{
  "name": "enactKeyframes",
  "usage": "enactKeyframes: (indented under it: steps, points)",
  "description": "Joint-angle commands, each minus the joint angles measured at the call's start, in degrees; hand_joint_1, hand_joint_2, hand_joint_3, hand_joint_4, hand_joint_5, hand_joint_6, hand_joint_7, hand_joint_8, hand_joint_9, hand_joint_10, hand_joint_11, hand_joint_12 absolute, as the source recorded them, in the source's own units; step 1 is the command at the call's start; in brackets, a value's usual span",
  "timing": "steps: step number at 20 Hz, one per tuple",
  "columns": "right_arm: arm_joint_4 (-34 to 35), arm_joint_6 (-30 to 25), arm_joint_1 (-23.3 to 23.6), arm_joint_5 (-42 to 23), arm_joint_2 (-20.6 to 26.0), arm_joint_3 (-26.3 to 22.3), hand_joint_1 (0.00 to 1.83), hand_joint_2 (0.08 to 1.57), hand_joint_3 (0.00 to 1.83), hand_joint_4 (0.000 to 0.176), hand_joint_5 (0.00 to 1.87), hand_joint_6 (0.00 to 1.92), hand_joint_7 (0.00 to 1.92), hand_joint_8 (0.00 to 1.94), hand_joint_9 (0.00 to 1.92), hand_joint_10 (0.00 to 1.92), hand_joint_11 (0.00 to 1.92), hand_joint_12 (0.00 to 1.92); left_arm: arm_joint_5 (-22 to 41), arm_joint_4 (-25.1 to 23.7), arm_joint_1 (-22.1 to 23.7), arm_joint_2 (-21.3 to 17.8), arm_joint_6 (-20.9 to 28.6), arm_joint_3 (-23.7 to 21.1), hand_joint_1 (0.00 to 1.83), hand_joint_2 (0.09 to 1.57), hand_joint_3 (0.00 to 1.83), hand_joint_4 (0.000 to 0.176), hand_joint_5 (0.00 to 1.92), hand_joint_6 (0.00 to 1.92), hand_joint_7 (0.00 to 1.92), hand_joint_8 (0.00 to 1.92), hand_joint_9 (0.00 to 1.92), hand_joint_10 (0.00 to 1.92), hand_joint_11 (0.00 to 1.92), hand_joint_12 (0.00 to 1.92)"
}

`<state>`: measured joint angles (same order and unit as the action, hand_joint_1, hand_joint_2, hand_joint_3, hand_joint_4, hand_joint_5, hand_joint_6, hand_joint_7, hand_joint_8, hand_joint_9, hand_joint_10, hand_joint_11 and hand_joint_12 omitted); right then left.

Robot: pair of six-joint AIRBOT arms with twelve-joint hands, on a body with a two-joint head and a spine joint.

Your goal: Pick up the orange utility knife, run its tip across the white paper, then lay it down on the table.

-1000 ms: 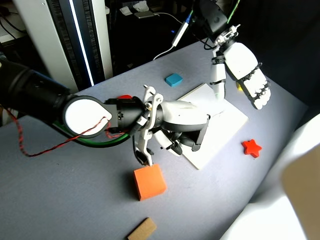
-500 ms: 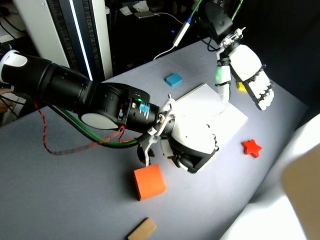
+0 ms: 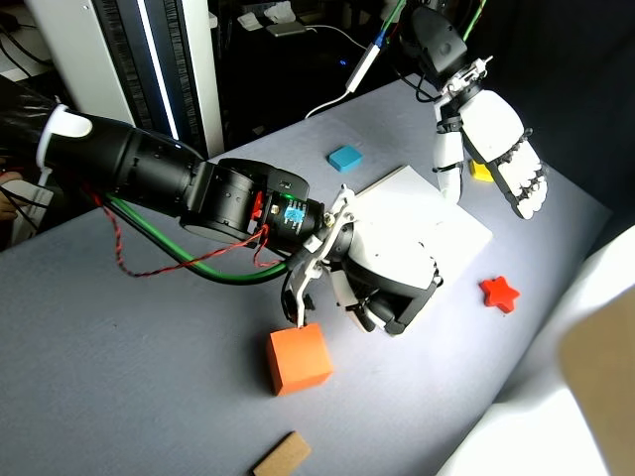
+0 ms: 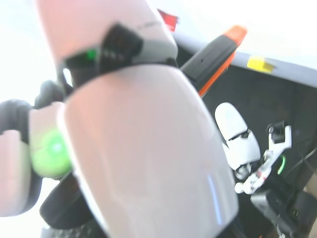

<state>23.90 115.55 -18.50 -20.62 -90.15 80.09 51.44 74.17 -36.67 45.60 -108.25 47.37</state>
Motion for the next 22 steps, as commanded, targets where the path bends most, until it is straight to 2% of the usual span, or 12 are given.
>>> enactKeyframes:
  steps: [1, 6, 10, 12, 13, 15, 17, 22]
  points:
    - [-0.8, 0.6, 0.6, -5.6, 0.5, -0.1, 1.51, 1.26, 0.04, 0.176, 1.31, 1.92, 1.54, 1.94, 1.66, 1.92, 1.71, 1.92, 4.8, -2.9, 0.1, -0.2, 0.2, 0.5, 0.0, 1.27, 0.0, 0.0, 0.0, 0.0, 0.0, 0.0, 0.0, 0.0, 0.0, 0.18]
    - [-0.8, 1.1, 1.9, -3.2, 3.3, -2.6, 1.51, 1.26, 0.04, 0.176, 1.29, 1.92, 1.52, 1.94, 1.65, 1.92, 1.71, 1.92, 4.8, -2.9, 0.2, -0.1, 0.5, 0.6, 0.0, 1.28, 0.0, 0.0, 0.0, 0.0, 0.0, 0.0, 0.0, 0.0, 0.0, 0.15]
    - [0.9, 1.9, 1.3, -8.7, 0.5, -1.5, 1.51, 1.26, 0.03, 0.176, 1.3, 1.92, 1.53, 1.94, 1.65, 1.92, 1.7, 1.92, 4.8, -2.9, 0.2, 0.3, 0.7, 1.2, 0.0, 1.28, 0.0, 0.0, 0.0, 0.0, 0.0, 0.0, 0.0, 0.0, 0.0, 0.15]
    - [0.9, 1.9, 0.8, -11.7, -1.3, -0.4, 1.53, 1.25, 0.02, 0.176, 1.31, 1.92, 1.53, 1.94, 1.65, 1.92, 1.71, 1.92, 4.4, -2.9, 0.2, 0.6, 0.7, 1.7, 0.0, 1.28, 0.0, 0.0, 0.0, 0.0, 0.0, 0.0, 0.0, 0.0, 0.0, 0.22]
    - [0.9, 2.3, 0.4, -12.7, -1.9, -0.3, 1.53, 1.25, 0.02, 0.176, 1.31, 1.92, 1.53, 1.94, 1.65, 1.92, 1.71, 1.92, 4.1, -2.9, 0.2, 0.7, 0.7, 1.9, 0.0, 1.28, 0.0, 0.0, 0.0, 0.0, 0.0, 0.0, 0.0, 0.0, 0.0, 0.15]
    - [0.3, 2.8, -0.4, -13.8, -2.9, -0.2, 1.52, 1.25, 0.03, 0.176, 1.32, 1.92, 1.53, 1.94, 1.65, 1.92, 1.71, 1.92, 3.8, -2.9, 0.2, 0.8, 0.7, 2.0, 0.0, 1.28, 0.0, 0.0, 0.0, 0.0, 0.0, 0.0, 0.0, 0.0, 0.0, 0.13]
    - [-2.5, 2.0, -1.3, -13.9, -3.9, 0.3, 1.52, 1.26, 0.03, 0.176, 1.31, 1.92, 1.53, 1.94, 1.65, 1.92, 1.7, 1.92, 3.8, -2.9, 0.3, 0.9, 0.7, 2.0, 0.0, 1.28, 0.0, 0.0, 0.0, 0.0, 0.0, 0.0, 0.0, 0.0, 0.0, 0.17]
    - [-13.7, -3.0, -2.4, -14.4, -6.0, 1.8, 1.52, 1.25, 0.02, 0.176, 1.31, 1.92, 1.53, 1.94, 1.65, 1.92, 1.71, 1.92, 3.8, -2.9, 0.4, 1.1, 0.7, 2.1, 0.01, 1.29, 0.0, 0.0, 0.0, 0.0, 0.0, 0.0, 0.0, 0.0, 0.0, 0.15]
